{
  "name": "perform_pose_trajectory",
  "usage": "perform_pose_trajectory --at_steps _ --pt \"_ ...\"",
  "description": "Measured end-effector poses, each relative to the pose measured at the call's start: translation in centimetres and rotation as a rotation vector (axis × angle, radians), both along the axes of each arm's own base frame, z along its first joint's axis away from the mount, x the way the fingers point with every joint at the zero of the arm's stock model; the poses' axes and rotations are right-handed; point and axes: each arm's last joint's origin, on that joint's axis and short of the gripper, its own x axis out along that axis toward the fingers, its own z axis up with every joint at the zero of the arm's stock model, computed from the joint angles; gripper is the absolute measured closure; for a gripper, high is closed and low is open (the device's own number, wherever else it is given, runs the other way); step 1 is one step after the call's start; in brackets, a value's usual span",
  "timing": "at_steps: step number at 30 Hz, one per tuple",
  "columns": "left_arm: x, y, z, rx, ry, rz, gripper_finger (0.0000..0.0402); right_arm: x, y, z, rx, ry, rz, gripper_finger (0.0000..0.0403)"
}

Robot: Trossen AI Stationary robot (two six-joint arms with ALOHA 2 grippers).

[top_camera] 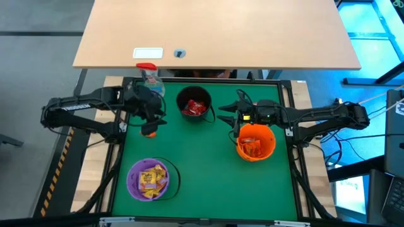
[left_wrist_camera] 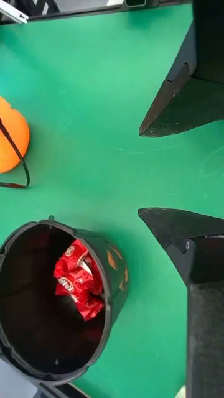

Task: Sort candy
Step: Put the orange candy into the orange bucket

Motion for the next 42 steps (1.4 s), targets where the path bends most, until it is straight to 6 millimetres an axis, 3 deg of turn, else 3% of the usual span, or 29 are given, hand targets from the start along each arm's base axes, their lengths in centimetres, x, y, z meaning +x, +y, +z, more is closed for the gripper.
perform_pose_trajectory --at_steps 21,30,35,42 --pt "-0.1 -1.9 -0.3 0.086 0.051 -0.033 0.0218 0.0 0.0 0.0 0.04 -0.007 -0.005 0.0224" --pt "-2.2 -2.2 -4.5 0.052 0.018 0.002 0.0218 0.0 0.0 0.0 0.039 -0.004 -0.004 0.0224" --pt "-3.6 -2.3 -5.3 -0.037 -0.081 0.062 0.0218 0.0 0.0 0.0 0.034 -0.009 -0.004 0.0224" --pt "-4.3 -2.3 -6.0 -0.082 -0.08 0.105 0.0218 0.0 0.0 0.0 0.033 -0.009 -0.004 0.0224"
